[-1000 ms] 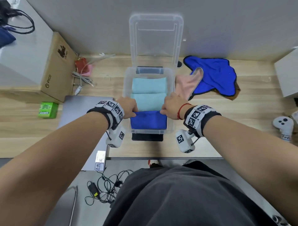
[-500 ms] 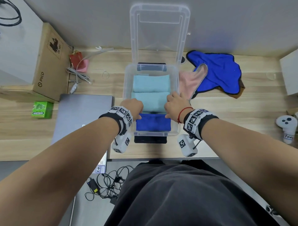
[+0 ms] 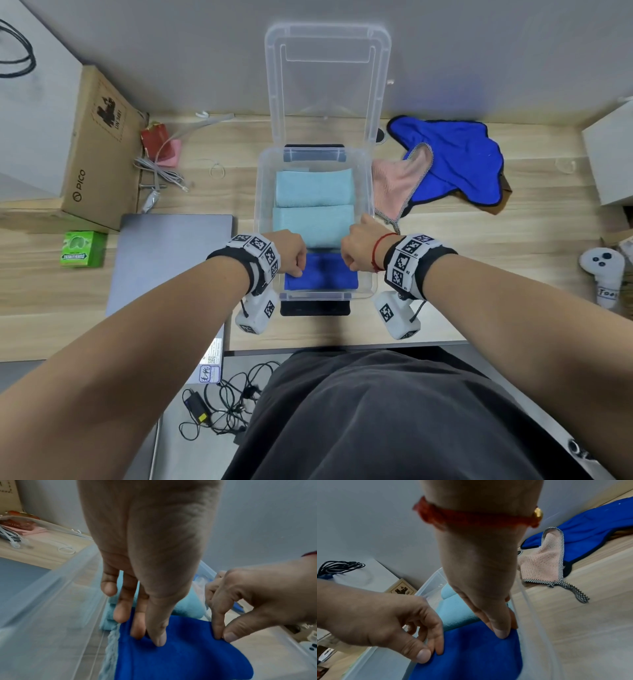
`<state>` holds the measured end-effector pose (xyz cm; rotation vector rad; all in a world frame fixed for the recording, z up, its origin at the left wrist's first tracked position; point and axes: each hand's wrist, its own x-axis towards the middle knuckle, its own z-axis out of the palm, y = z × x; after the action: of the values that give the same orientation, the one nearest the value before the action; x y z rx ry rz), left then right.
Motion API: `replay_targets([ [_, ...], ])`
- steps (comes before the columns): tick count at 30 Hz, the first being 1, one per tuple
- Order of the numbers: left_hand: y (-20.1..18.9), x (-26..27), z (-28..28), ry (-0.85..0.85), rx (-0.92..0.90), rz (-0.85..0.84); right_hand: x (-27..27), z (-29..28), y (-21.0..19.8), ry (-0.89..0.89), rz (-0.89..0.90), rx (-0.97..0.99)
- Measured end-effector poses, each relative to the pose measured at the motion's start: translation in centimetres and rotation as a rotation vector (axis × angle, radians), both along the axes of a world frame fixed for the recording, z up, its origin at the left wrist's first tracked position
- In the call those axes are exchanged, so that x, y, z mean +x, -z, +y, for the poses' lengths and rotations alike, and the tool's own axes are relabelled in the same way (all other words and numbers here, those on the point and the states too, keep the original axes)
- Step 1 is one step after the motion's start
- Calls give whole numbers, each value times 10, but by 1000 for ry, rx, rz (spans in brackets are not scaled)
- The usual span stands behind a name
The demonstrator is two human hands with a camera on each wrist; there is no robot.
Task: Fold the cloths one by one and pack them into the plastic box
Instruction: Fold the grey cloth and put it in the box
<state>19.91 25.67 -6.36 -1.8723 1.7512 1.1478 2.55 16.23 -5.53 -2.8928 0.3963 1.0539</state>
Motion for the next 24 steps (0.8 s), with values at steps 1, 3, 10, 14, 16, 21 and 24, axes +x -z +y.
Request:
replay_targets([
  [1, -1, 1, -2, -2, 14, -12, -1, -1, -2, 4, -13, 8],
  [3, -5, 4, -10, -27, 0, -23, 0, -10, -6, 83, -73, 66],
  [10, -44, 6, -67, -330, -367, 48, -12, -79, -42, 568, -584, 185],
  [14, -53, -20, -101, -431, -466, 93, -55, -131, -45, 774, -633, 99],
  [16, -52, -41, -117, -408, -479, 95, -83, -153, -41, 863, -638, 54],
  [21, -28, -89, -151, -381, -413, 100, -152, -193, -2, 995, -425, 46],
  [24, -10, -114, -173, -364, -363, 95, -191, -205, 28, 988, -291, 71],
])
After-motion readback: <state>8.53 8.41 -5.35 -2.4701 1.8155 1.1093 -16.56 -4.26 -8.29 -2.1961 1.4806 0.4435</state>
